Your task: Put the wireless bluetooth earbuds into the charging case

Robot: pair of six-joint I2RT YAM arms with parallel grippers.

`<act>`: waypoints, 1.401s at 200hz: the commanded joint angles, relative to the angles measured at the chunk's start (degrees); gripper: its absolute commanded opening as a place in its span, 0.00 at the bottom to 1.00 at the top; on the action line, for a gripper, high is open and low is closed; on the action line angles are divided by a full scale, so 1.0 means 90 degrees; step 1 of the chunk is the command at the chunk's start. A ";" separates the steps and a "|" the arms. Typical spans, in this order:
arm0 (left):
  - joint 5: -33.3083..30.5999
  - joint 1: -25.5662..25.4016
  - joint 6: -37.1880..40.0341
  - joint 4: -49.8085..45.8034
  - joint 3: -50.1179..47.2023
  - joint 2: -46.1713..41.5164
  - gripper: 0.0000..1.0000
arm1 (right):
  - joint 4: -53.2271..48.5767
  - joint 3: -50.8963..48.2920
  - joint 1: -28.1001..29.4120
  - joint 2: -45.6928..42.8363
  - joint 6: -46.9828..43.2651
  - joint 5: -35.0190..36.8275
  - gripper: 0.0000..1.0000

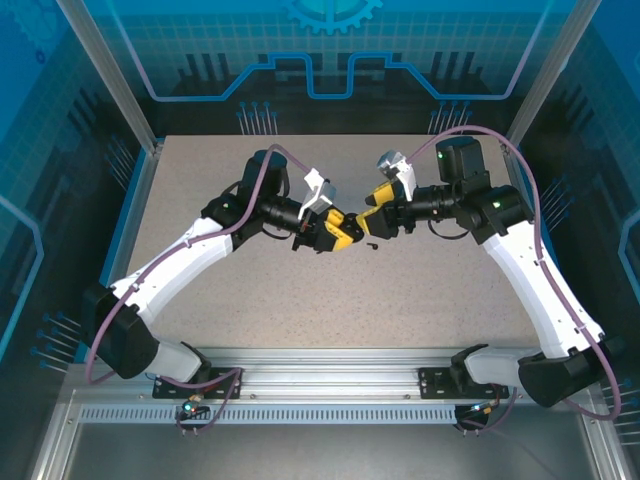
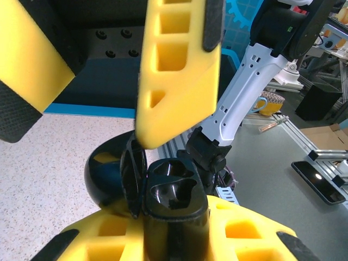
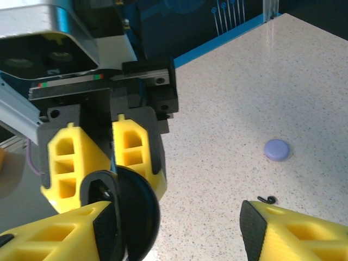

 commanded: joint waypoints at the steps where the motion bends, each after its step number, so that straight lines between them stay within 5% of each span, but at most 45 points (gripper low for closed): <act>1: -0.0018 -0.0049 -0.0077 0.0183 0.0144 -0.0117 0.04 | 0.0044 0.0059 -0.0048 -0.0212 -0.0131 -0.0373 0.65; 55: -0.0255 -0.0046 -0.0208 0.0293 0.0097 -0.0077 0.04 | 0.0060 0.0017 -0.0042 -0.0303 -0.0140 -0.0256 0.66; 108: -0.0652 -0.0024 -0.0362 0.0789 -0.0313 -0.0114 0.03 | 0.0820 -0.0463 -0.0349 -0.0545 0.0800 0.1559 0.67; 181: -0.0932 0.0002 -0.0849 0.1827 -0.0934 -0.0103 0.03 | 0.0311 -0.0713 -0.0754 0.0374 0.1538 0.3299 0.67; 280: -0.1109 0.0130 -0.1362 0.2516 -0.1545 -0.0301 0.03 | 0.0569 -0.1225 -0.0789 0.2575 0.2214 0.3157 0.58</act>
